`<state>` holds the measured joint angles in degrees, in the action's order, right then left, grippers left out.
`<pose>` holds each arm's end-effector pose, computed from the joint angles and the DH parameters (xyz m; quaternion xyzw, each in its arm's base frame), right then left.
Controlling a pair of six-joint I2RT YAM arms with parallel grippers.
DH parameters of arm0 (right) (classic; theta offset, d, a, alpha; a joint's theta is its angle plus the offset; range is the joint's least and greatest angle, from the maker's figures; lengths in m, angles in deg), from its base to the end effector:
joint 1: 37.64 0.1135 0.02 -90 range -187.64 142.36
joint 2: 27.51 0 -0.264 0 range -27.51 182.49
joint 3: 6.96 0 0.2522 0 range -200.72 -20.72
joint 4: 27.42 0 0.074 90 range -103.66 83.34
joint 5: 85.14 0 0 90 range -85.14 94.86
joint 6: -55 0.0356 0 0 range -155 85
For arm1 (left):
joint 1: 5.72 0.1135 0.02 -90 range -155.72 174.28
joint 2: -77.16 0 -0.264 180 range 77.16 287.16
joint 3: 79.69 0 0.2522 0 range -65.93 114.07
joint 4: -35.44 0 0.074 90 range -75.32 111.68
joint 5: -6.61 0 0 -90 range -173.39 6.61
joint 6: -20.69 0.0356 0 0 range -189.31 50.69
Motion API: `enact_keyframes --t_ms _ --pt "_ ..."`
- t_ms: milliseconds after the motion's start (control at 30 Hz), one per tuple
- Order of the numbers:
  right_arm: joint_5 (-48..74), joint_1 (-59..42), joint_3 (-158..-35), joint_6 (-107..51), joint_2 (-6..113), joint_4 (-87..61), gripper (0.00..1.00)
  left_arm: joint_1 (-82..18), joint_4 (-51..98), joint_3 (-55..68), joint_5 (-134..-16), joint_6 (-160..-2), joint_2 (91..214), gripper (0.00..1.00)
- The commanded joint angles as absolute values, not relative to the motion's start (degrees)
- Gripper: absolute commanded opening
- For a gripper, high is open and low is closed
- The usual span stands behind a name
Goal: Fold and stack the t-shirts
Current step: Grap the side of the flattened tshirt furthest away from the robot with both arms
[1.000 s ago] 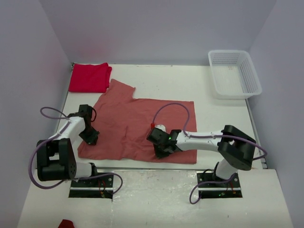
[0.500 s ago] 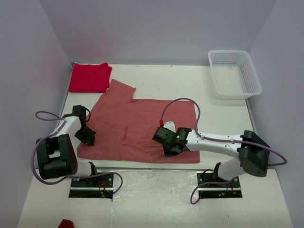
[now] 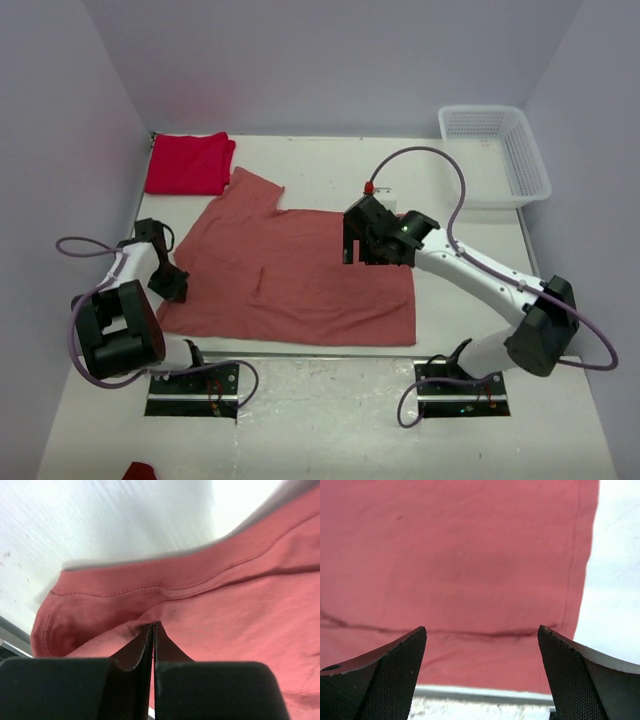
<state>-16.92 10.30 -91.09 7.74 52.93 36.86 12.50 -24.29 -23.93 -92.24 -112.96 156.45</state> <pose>0.1977 0.1993 0.2968 0.0048 0.9510 0.0489 0.3052 0.2025 0.0724 0.1638 -0.5155 0.8514 0.0622 0.0741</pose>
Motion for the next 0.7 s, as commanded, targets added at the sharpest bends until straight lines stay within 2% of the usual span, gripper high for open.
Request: enact_keyframes --t_ms 0,133,300,467,667 --pt "-15.5 4.9 -95.1 2.9 58.7 36.1 0.93 13.1 -23.3 -19.7 -91.4 -109.3 155.3 0.00" --pt "-12.0 -4.7 -101.7 -0.8 67.0 34.8 0.92 11.9 -24.5 -14.4 -88.6 -106.2 151.2 0.00" --pt "-2.4 -15.6 -111.9 -4.9 76.2 34.2 0.83 6.6 -22.9 -7.9 -89.1 -106.4 143.5 0.00" --pt "2.5 -20.3 -124.3 -7.0 87.5 40.0 0.72 1.1 -18.7 -5.5 -88.9 -106.7 143.6 0.00" --pt "4.5 -23.8 -133.7 -8.6 97.4 44.8 0.68 -3.7 -14.1 -4.3 -86.7 -104.1 146.8 0.00"
